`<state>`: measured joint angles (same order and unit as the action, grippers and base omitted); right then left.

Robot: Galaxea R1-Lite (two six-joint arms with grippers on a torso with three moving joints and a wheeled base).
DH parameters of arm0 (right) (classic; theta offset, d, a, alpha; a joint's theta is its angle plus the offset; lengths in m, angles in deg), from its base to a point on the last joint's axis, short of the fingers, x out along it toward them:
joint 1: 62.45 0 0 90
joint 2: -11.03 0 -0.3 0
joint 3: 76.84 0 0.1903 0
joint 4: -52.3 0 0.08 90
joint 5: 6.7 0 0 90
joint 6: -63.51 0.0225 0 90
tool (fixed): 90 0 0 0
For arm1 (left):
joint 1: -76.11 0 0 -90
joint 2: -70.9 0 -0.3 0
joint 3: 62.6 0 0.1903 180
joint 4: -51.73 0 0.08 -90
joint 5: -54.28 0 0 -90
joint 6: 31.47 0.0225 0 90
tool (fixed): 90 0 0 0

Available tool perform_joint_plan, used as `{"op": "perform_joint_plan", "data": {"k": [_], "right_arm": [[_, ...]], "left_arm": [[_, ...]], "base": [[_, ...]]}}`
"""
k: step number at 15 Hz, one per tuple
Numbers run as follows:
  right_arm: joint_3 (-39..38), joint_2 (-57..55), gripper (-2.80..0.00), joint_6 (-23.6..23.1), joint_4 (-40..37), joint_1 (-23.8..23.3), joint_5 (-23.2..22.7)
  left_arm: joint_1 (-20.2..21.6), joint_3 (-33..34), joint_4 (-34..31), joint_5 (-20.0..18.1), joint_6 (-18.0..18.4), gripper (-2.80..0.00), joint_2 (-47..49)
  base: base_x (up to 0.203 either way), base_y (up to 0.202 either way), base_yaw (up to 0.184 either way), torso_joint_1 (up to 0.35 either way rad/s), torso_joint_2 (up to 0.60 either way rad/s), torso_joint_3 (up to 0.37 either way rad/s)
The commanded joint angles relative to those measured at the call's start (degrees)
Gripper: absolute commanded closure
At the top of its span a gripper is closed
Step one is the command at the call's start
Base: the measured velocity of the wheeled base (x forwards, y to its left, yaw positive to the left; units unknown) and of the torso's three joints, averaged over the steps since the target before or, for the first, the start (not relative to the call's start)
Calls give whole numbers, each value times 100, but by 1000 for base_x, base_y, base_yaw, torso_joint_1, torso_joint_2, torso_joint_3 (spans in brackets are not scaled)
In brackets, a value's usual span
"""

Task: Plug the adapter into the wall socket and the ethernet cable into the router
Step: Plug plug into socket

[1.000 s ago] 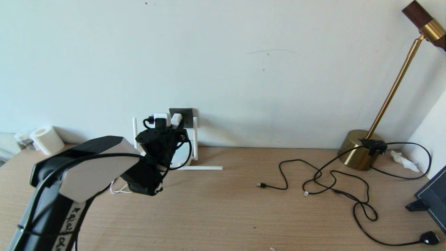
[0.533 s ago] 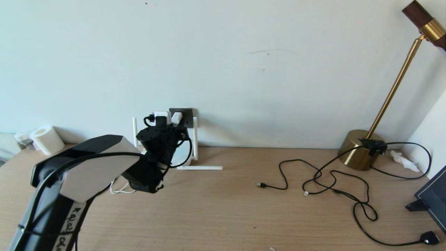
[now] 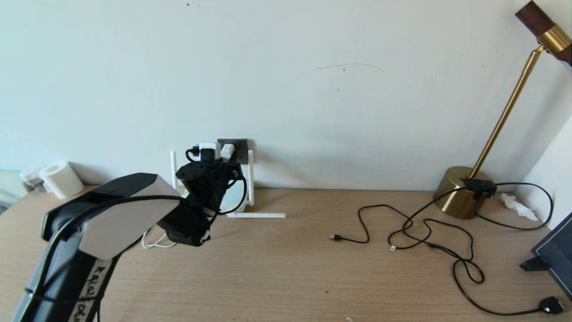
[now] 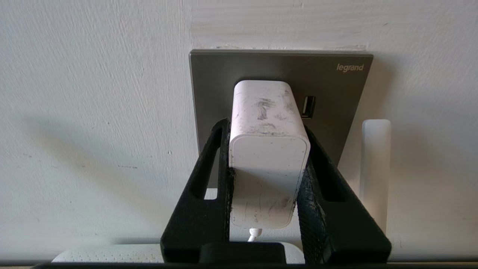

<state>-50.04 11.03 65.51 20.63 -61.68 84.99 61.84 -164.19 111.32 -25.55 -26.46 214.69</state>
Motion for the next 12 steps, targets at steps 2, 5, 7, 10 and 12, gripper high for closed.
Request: {"op": "perform_joint_plan", "data": {"k": [2, 5, 7, 10, 12], "right_arm": [[-1, -7, 0, 2, -5, 2, 6], [-1, -1, 0, 2, -5, 2, 7], [-1, 0, 0, 2, -5, 2, 7], [-1, -9, 0, 2, -5, 2, -2], [-1, 1, 0, 2, -5, 2, -1]], "left_arm": [[4, -115, 54, 12, 0, 0, 107], [21, -201, 54, 12, 0, 0, 256], [21, -247, 54, 12, 0, 0, 313], [21, -334, 54, 12, 0, 0, 387], [21, -334, 54, 12, 8, 0, 396]], "base": [[0, 0, 0, 0, 0, 0], [0, 0, 0, 0, 0, 0], [0, 0, 0, 0, 0, 0], [0, 0, 0, 0, 0, 0], [0, 0, 0, 0, 0, 0]]}}
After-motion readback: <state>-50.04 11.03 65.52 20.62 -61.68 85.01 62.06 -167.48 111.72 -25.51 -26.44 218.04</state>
